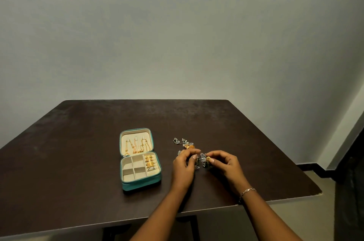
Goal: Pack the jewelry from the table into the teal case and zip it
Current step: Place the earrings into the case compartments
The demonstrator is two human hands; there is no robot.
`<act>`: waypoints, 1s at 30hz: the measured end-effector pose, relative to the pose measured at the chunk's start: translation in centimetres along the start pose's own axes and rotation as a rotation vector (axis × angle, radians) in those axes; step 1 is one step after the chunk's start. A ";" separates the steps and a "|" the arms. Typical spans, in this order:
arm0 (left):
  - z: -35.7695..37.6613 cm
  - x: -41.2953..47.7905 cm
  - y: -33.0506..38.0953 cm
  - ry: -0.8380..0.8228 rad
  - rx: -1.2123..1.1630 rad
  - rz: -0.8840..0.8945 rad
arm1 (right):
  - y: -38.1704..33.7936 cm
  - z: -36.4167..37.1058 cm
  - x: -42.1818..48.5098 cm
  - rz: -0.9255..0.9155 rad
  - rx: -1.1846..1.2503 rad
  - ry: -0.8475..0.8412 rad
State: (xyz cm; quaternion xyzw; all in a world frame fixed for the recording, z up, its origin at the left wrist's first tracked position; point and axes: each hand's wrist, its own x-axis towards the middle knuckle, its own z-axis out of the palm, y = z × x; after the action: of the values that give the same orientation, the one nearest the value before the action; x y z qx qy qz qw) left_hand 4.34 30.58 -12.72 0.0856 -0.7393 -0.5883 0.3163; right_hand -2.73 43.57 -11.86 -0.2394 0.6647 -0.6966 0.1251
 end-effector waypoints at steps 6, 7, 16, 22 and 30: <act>-1.8 -1.2 1.4 0.068 -0.100 0.018 | -0.4 0.2 -0.2 -0.009 -0.006 0.030; -2.4 -1.3 2.0 0.072 -0.105 0.033 | -0.5 0.2 -0.2 -0.011 -0.018 0.034; -10.9 -2.3 4.2 0.395 0.068 0.168 | -2.4 1.2 -1.0 -0.064 -0.100 0.053; -14.4 -3.7 2.1 0.467 0.213 0.075 | -5.4 7.3 -0.5 -0.200 -0.192 -0.083; -15.7 -4.5 1.6 0.460 0.231 0.047 | -6.3 15.1 -0.9 -0.174 -0.350 -0.343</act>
State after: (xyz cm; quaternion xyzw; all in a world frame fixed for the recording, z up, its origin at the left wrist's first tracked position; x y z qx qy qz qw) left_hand 17.22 20.51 -11.21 0.2355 -0.7120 -0.4575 0.4778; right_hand 6.47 31.51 -5.81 -0.4281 0.7211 -0.5285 0.1323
